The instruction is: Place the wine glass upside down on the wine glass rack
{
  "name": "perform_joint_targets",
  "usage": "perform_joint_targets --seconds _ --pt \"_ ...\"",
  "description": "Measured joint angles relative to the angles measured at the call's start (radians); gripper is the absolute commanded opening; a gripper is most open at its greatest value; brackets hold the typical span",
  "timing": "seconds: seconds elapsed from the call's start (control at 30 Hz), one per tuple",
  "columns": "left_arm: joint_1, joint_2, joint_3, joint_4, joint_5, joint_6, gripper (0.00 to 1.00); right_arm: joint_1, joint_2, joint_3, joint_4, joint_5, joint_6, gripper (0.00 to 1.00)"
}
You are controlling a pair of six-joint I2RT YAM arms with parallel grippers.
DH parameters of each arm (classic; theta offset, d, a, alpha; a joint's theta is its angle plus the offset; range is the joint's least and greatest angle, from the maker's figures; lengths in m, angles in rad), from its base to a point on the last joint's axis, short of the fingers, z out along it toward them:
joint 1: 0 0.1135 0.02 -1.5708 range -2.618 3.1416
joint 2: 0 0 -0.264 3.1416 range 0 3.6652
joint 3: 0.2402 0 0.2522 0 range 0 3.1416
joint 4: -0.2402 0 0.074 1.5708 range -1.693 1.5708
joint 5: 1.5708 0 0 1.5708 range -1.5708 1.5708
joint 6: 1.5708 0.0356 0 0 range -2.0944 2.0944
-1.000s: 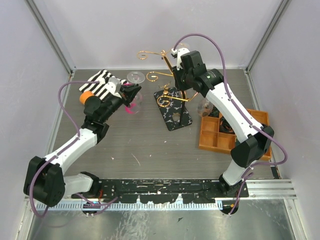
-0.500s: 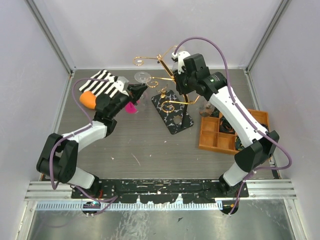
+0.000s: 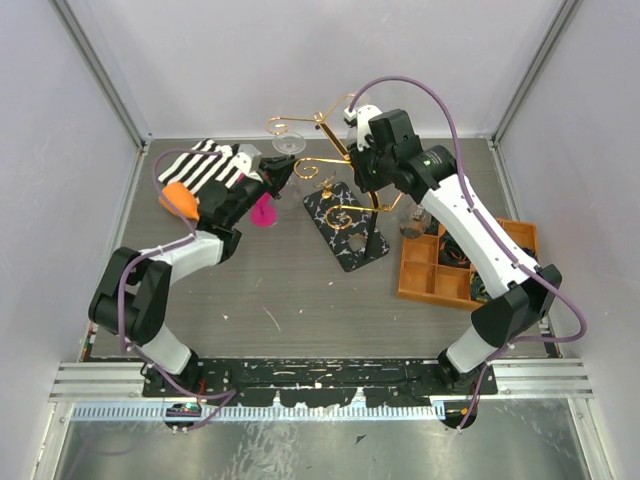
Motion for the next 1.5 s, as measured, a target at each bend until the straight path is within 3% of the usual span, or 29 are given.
perform_joint_targets --seconds 0.83,1.5 --pt "0.018 0.252 0.234 0.069 -0.103 -0.092 0.0 -0.001 -0.013 -0.021 0.02 0.001 -0.006 0.0" --pt "0.028 0.292 0.271 0.039 -0.156 -0.105 0.0 -0.001 -0.024 -0.039 0.037 0.009 -0.008 0.0"
